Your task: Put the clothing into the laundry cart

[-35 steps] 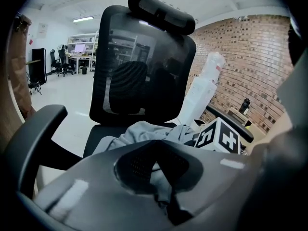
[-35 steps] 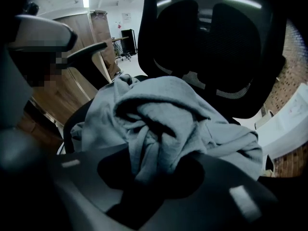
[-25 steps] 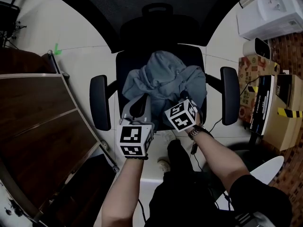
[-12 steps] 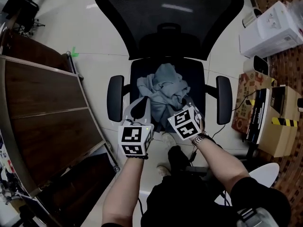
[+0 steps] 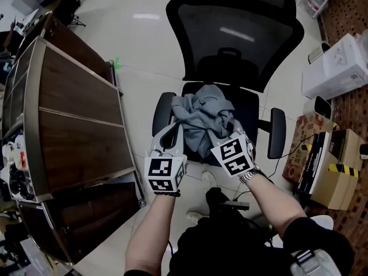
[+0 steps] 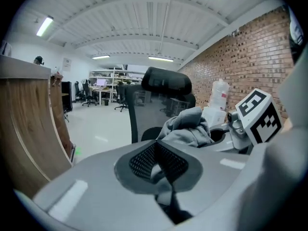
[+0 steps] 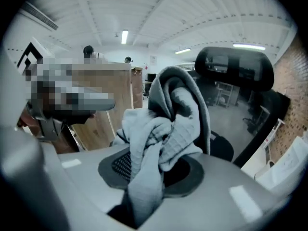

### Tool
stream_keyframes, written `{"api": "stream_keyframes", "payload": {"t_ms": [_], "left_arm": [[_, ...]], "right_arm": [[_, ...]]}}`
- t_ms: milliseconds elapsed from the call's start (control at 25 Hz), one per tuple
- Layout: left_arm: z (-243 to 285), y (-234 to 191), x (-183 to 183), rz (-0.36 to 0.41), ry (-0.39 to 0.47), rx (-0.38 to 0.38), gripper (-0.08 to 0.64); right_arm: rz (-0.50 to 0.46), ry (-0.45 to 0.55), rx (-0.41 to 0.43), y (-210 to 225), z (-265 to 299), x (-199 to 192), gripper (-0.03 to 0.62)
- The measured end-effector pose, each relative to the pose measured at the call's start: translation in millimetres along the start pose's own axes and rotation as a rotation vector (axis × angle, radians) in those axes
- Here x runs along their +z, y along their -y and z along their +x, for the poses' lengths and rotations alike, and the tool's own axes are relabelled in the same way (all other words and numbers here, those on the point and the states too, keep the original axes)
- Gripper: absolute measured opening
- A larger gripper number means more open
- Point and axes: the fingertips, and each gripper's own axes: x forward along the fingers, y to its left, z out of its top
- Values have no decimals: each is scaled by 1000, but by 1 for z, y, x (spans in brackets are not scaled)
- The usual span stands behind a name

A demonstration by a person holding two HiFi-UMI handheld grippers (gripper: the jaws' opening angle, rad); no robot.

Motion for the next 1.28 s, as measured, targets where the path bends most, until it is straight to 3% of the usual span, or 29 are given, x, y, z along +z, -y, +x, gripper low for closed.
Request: {"api": "stream_keyframes", "payload": {"t_ms": [280, 640, 1280], "left_arm": [[-84, -2, 38, 17, 73, 86, 3], [-214, -4, 57, 7, 163, 206, 3], [-469, -6, 93, -6, 270, 454, 3]], "right_arm": [[-75, 140, 46, -53, -62, 78, 127], [-186, 250, 124, -147, -133, 135, 126], [-336, 532, 348, -351, -292, 275, 126]]}}
